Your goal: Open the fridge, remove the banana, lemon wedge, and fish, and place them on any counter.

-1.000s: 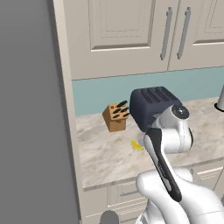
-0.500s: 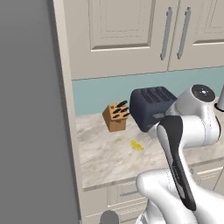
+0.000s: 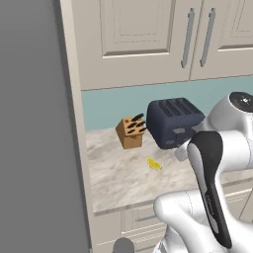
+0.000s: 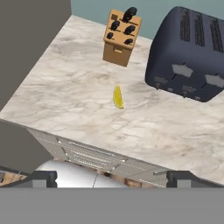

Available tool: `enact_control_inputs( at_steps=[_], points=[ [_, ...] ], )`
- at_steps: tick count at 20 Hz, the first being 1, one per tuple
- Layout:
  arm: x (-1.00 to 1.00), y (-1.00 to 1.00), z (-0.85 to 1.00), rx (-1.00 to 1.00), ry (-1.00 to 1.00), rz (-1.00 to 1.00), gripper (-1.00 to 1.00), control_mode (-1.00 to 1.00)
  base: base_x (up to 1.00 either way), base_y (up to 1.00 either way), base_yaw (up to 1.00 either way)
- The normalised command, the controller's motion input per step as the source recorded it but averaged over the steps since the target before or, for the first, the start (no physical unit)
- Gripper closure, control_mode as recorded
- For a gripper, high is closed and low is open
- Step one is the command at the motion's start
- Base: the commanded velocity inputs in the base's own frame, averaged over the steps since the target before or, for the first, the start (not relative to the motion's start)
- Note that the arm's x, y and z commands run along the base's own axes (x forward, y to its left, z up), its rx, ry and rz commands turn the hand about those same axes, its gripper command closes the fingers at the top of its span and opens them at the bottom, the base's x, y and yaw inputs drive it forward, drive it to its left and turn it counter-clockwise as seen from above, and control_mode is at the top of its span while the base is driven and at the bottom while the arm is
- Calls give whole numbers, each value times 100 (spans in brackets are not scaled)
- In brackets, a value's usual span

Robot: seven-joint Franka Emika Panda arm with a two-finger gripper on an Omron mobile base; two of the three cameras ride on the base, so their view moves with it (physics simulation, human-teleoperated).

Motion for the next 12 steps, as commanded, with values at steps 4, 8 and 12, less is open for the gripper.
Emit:
enact_control_inputs(
  at_steps=[4, 8, 12],
  points=[
    [0, 0, 0, 0, 0, 0, -100, -100, 0, 0, 0],
    [0, 0, 0, 0, 0, 0, -100, -100, 0, 0, 0],
    [0, 0, 0, 0, 0, 0, -100, -100, 0, 0, 0]
  ],
)
